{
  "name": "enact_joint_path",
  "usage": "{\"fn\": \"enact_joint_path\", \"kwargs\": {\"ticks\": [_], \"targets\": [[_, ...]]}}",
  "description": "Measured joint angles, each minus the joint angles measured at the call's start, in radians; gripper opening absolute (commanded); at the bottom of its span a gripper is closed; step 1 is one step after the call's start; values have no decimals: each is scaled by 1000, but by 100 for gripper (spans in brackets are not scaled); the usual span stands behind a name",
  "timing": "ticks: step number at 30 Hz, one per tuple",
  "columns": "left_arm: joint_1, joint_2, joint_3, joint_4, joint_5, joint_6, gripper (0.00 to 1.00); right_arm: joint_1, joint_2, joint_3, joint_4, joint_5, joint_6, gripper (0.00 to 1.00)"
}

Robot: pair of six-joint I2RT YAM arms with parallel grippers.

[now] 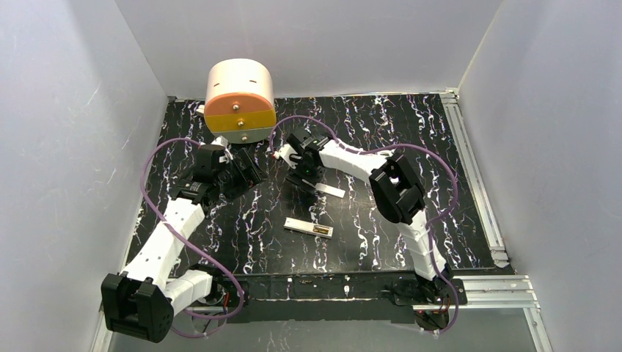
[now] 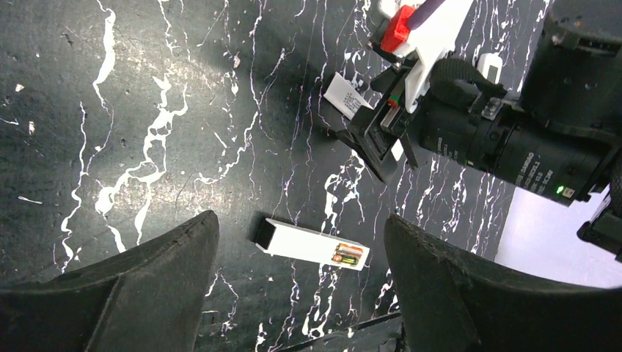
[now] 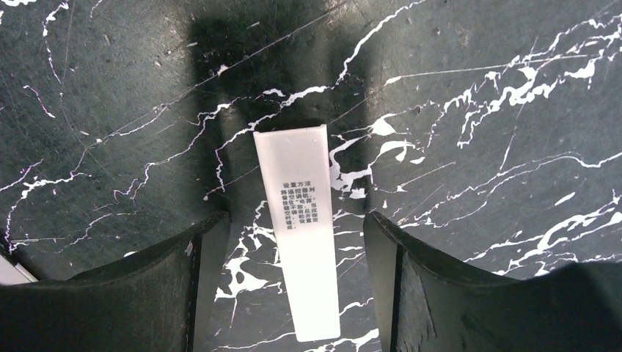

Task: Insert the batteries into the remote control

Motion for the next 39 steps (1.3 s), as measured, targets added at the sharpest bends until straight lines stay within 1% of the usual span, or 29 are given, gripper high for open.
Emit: {"fn": "enact_joint_path", "kwargs": {"ticks": [5,8,14,16,19,23,26,32,39], "targets": [[0,5,0,0,16,7,80,-16,46,70,-63,-60,-32,67],[0,5,0,0,20,11,80,-22,48,73,-69,-90,-44,62],[1,16,-4,18,45,11,79,-26,50,73,-69,-94,-65,42],[1,26,-12,31,61,10,79,-26,50,73,-67,-83,-62,37],[1,41,-40,63,92,-1,79,-21,45,61,-54,-54,-50,35],[1,92,-76,110,150,-27,79,-9,-13,-32,28,-21,-53,35],[1,144,-85,157,200,-48,79,-8,-53,-99,74,-27,-54,35],[1,236,-111,262,285,-84,76,-14,-92,-161,89,-95,-55,35],[1,266,-145,339,313,-108,66,-21,-139,-214,104,-199,-53,36]]}}
